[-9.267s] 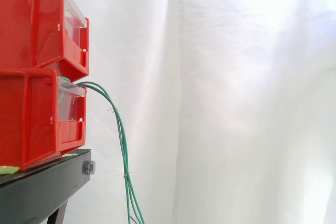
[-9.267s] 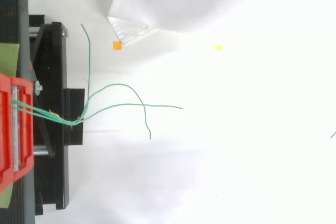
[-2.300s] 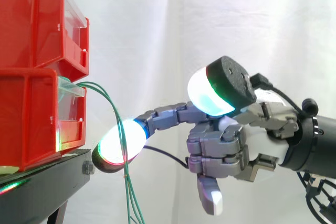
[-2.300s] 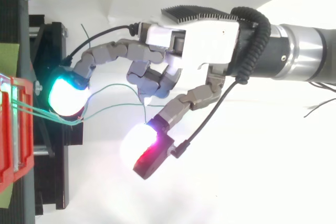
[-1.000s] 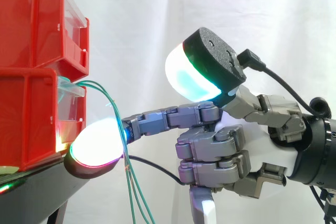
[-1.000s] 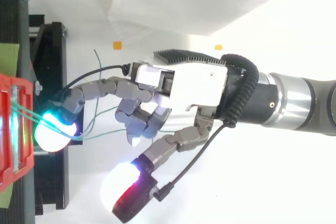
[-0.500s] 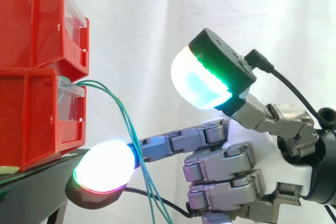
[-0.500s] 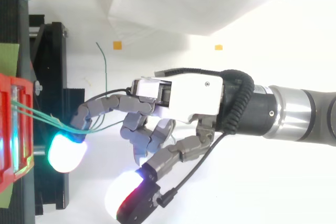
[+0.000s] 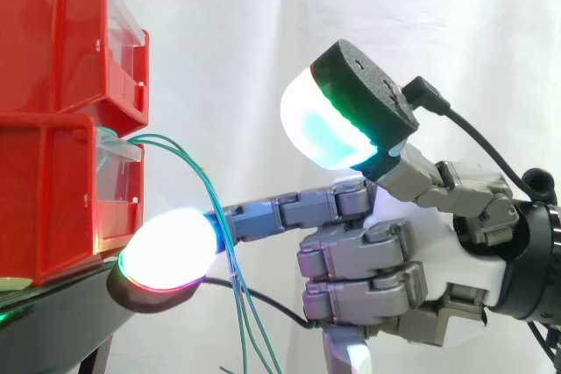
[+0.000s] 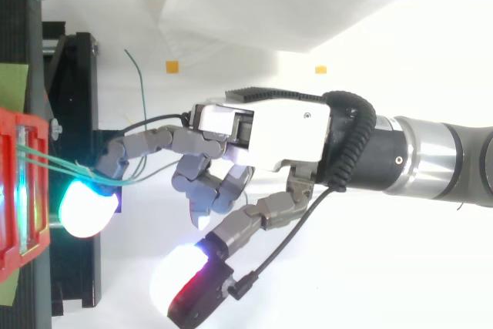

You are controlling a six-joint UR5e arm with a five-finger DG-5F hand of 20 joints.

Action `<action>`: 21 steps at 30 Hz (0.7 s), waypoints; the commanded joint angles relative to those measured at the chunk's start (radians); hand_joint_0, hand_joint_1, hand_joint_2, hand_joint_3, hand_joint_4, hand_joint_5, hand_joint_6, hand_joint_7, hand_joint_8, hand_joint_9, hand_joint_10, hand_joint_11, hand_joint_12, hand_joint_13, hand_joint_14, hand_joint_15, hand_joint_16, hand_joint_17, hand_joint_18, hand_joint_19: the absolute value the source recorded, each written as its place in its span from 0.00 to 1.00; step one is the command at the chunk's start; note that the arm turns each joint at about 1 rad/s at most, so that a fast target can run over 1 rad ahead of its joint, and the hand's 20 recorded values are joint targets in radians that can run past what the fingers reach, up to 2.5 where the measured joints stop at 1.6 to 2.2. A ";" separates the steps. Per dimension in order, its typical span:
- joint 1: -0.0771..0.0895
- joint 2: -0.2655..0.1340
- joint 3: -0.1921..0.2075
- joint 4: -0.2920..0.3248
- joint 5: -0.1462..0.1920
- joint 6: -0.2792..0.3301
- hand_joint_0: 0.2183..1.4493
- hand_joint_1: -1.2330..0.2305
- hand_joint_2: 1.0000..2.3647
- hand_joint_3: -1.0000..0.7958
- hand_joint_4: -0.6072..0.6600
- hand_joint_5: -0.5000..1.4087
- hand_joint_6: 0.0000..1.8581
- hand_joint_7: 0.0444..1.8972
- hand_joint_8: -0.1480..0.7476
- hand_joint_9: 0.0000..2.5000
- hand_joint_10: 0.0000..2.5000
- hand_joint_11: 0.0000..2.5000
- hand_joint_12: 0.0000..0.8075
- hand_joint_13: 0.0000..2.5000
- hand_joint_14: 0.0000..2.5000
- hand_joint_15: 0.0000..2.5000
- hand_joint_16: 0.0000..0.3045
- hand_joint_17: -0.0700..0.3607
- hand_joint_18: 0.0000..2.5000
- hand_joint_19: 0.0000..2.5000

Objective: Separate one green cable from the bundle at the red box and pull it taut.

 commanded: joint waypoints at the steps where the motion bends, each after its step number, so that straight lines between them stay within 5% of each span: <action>1: -0.009 0.001 0.000 0.023 -0.001 -0.038 0.18 0.34 0.00 0.28 0.72 0.17 0.27 0.36 0.62 0.57 1.00 0.70 0.68 0.58 1.00 0.63 0.25 0.56 0.75 0.07; 21: -0.044 0.000 -0.003 -0.028 -0.020 -0.112 0.17 0.34 0.00 0.28 0.72 0.16 0.27 0.35 0.63 0.57 1.00 0.69 0.68 0.58 1.00 0.62 0.25 0.57 0.75 0.07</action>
